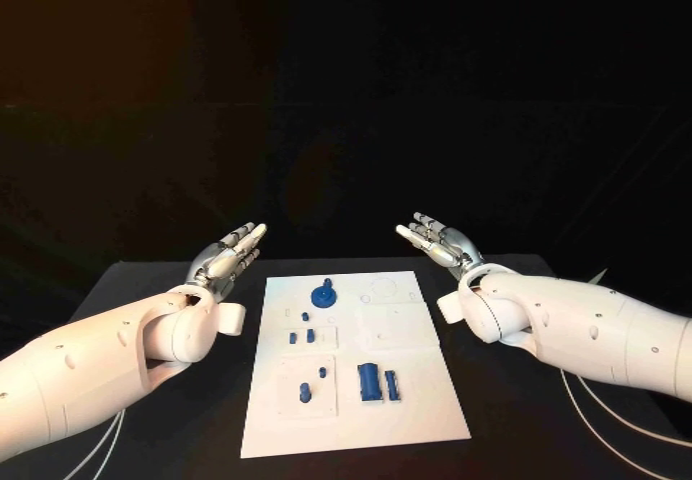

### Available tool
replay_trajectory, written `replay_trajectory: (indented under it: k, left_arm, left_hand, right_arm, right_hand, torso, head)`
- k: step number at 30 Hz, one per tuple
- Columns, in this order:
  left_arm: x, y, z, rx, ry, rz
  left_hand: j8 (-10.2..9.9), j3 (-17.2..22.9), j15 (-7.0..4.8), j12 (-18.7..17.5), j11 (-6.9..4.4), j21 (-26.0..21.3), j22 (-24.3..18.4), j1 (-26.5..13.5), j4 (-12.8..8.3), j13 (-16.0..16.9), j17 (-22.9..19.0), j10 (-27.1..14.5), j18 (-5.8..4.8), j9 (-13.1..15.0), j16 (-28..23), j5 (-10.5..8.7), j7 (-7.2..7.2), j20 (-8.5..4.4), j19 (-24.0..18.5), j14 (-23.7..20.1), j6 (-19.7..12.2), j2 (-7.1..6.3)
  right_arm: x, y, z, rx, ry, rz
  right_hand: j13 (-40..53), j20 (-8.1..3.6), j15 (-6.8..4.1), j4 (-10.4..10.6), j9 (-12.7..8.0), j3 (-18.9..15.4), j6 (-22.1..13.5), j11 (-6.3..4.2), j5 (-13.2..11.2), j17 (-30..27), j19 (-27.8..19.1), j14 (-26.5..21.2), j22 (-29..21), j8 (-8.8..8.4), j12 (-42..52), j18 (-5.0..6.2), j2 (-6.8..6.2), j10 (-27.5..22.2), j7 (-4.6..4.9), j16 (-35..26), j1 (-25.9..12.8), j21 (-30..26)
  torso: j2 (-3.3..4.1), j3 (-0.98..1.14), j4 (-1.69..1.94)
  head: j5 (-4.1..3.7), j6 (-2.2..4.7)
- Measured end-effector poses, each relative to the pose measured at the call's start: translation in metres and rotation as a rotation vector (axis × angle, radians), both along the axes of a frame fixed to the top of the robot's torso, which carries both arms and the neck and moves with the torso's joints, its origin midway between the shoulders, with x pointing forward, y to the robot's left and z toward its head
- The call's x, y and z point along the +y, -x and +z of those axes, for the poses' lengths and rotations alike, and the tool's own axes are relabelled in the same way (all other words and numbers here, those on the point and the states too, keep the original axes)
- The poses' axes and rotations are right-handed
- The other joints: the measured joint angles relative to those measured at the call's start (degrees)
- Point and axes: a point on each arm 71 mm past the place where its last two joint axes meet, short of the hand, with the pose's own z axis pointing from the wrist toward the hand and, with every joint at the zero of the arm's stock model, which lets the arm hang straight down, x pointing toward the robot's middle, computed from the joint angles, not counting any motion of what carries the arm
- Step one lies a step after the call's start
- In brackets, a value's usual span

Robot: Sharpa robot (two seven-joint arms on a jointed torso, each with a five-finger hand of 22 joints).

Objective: Assemble the parts on the task board

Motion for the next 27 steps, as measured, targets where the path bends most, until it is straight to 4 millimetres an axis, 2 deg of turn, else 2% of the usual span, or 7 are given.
replay_trajectory:
  k: [2,5,8,10,19,20,27]
  left_arm:
    - [-0.007,0.005,0.000,0.002,0.003,-0.003]
    - [-0.019,0.016,0.001,0.003,0.008,0.000]
    - [-0.033,0.029,0.002,0.004,0.009,0.013]
    - [-0.039,0.037,0.003,0.003,0.006,0.027]
    - [-0.050,0.057,0.006,-0.008,-0.028,0.122]
    - [-0.049,0.058,0.007,-0.010,-0.032,0.133]
    - [-0.047,0.058,0.007,-0.019,-0.050,0.173]
  left_hand:
    - [-1.19,-1.84,-0.62,-0.68,-0.67,-0.73,-1.01,-13.61,-0.44,-0.22,-0.65,-3.07,0.00,-0.77,-1.07,-0.16,-0.80,-1.00,-2.26,-2.50,-2.54,0.64]
    - [-2.30,-3.58,-1.23,-1.17,-1.30,-1.29,-1.97,-28.53,-0.86,-0.43,-1.28,-5.93,-0.91,-1.52,-2.07,-0.19,-1.49,-2.05,-4.30,-4.83,-4.94,1.27]
    - [-2.91,-4.58,-1.61,-1.63,-1.73,-1.69,-2.51,-37.68,-1.18,-0.55,-1.65,-7.64,-0.91,-1.93,-2.53,-0.42,-2.00,-2.69,-5.54,-6.16,-6.27,1.61]
    - [-3.23,-5.00,-1.76,-1.63,-2.04,-1.90,-2.77,-42.17,-1.27,-0.58,-1.84,-8.34,-0.90,-2.16,-2.85,-0.42,-2.12,-3.08,-6.04,-6.94,-6.97,1.80]
    - [-3.72,-5.80,-2.09,-1.91,-2.37,-2.20,-3.26,-50.50,-1.46,-0.68,-2.11,-9.88,-0.95,-2.49,-3.21,-0.49,-2.59,-3.44,-7.13,-7.91,-8.11,2.18]
    - [-3.84,-6.03,-2.10,-1.91,-2.30,-2.20,-3.29,-51.68,-1.51,-0.69,-2.14,-10.14,-1.44,-2.52,-3.21,-0.62,-2.60,-3.54,-7.23,-8.26,-8.29,2.19]
    - [-3.84,-6.03,-2.10,-1.91,-2.29,-2.20,-3.36,-51.89,-1.51,-0.72,-2.20,-10.15,-1.78,-2.59,-3.21,-0.62,-2.60,-3.63,-7.32,-8.27,-8.29,2.25]
  right_arm:
    - [0.009,0.007,0.001,0.004,-0.038,0.005]
    - [0.025,0.021,0.003,0.012,-0.118,0.005]
    - [0.039,0.036,0.005,0.021,-0.197,-0.005]
    - [0.046,0.044,0.007,0.026,-0.237,-0.018]
    - [0.053,0.059,0.011,0.040,-0.326,-0.097]
    - [0.052,0.059,0.011,0.039,-0.329,-0.106]
    - [0.050,0.059,0.011,0.037,-0.335,-0.134]
  right_hand:
    - [-1.10,-0.76,-0.35,-0.56,-1.60,-1.97,-3.04,-0.56,-0.90,-1.72,-4.65,-4.62,-1.99,-0.75,-0.43,-1.20,0.72,-4.73,-0.69,-1.12,-11.39,-0.07]
    - [-2.13,-1.47,-0.71,-1.11,-3.12,-3.81,-5.93,-1.05,-1.75,-3.36,-9.08,-9.03,-3.87,-1.49,-0.88,-1.34,1.45,-9.16,-1.34,-2.21,-22.61,-0.34]
    - [-2.74,-1.90,-0.93,-1.49,-4.01,-4.80,-7.62,-1.34,-2.09,-4.32,-11.61,-11.57,-4.96,-1.82,-0.91,-1.36,1.83,-11.72,-1.74,-2.65,-29.21,-0.34]
    - [-3.03,-2.06,-1.05,-1.62,-4.42,-5.40,-8.33,-1.47,-2.27,-4.78,-12.88,-12.81,-5.49,-1.83,-1.17,-2.23,2.05,-13.02,-2.07,-3.08,-32.43,-0.34]
    - [-3.58,-2.55,-1.24,-1.86,-5.27,-6.42,-10.05,-1.79,-2.85,-5.69,-15.43,-15.33,-6.55,-2.37,-1.42,-2.23,2.48,-15.54,-2.36,-3.70,-39.21,-0.56]
    - [-3.60,-2.55,-1.24,-1.86,-5.29,-6.42,-10.05,-1.79,-2.85,-5.73,-15.43,-15.33,-6.59,-2.37,-1.42,-2.23,2.48,-15.54,-2.36,-3.70,-39.21,-0.56]
    - [-3.63,-2.55,-1.24,-1.86,-5.34,-6.42,-10.05,-1.79,-2.85,-5.77,-15.42,-15.33,-6.64,-2.37,-1.42,-2.22,2.87,-15.54,-2.36,-3.73,-39.74,-0.56]
  torso:
    - [-0.47,0.25,-0.54]
    - [-1.18,0.63,-1.23]
    - [-1.65,0.91,-1.75]
    - [-1.92,1.05,-1.99]
    - [-2.24,1.24,-2.35]
    - [-2.25,1.24,-2.37]
    - [-2.27,1.25,-2.40]
  head:
    - [0.98,0.72]
    - [2.30,1.68]
    - [3.14,2.27]
    - [3.50,2.52]
    - [3.75,2.74]
    - [3.75,2.74]
    - [3.75,2.75]
